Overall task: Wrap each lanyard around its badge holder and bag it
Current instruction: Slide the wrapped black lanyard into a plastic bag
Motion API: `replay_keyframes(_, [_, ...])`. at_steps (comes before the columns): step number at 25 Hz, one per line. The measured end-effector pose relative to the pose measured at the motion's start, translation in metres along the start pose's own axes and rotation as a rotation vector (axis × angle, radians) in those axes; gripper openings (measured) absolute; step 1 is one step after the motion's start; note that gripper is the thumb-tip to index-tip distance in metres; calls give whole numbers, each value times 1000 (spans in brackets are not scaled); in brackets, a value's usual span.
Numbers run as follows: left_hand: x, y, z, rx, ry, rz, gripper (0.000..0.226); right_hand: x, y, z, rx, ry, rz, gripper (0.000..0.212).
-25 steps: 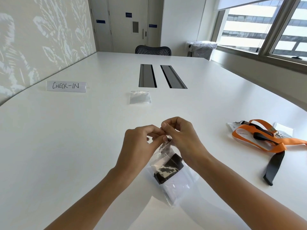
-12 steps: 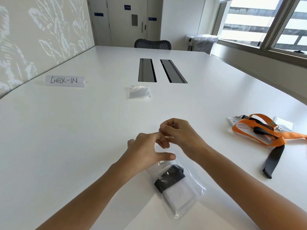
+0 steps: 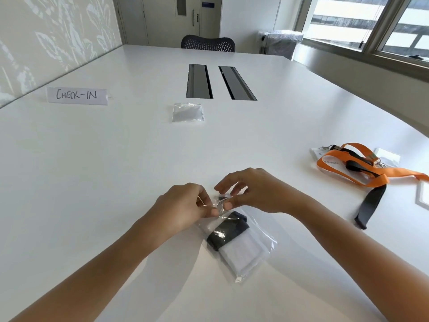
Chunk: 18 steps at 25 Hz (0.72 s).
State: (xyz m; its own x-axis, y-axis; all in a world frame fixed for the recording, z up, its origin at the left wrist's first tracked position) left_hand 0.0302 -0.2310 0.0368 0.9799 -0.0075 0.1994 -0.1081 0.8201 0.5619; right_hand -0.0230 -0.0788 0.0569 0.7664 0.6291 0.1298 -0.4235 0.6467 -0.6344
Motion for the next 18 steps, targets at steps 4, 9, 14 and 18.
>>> replay_keyframes(4, [0,3,0,83,46,-22,15,1,-4,-2,-7,-21,22,22])
replay_keyframes(9, [-2,4,4,206,108,-70,12,2,-3,7,-72,3,0,19])
replay_keyframes(14, [-3,8,17,278,190,-127,16,5,-4,19,-102,32,34,11])
replay_keyframes(18, [2,14,17,324,269,-221,15,5,-2,16,-182,-8,14,9])
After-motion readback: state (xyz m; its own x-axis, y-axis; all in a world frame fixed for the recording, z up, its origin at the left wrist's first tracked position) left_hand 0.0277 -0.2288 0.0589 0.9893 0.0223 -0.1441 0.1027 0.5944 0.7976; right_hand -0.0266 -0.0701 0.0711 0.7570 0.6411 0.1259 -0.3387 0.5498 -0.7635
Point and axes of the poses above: each hand's wrist, its own x-axis away from the middle knuckle, its own z-axis out of the back of the hand, y = z × x, the point moved 5 cm from there along -x, towards the middle knuckle, and after that the axes turned 2 degrees about -x, right-handed, at the moved point
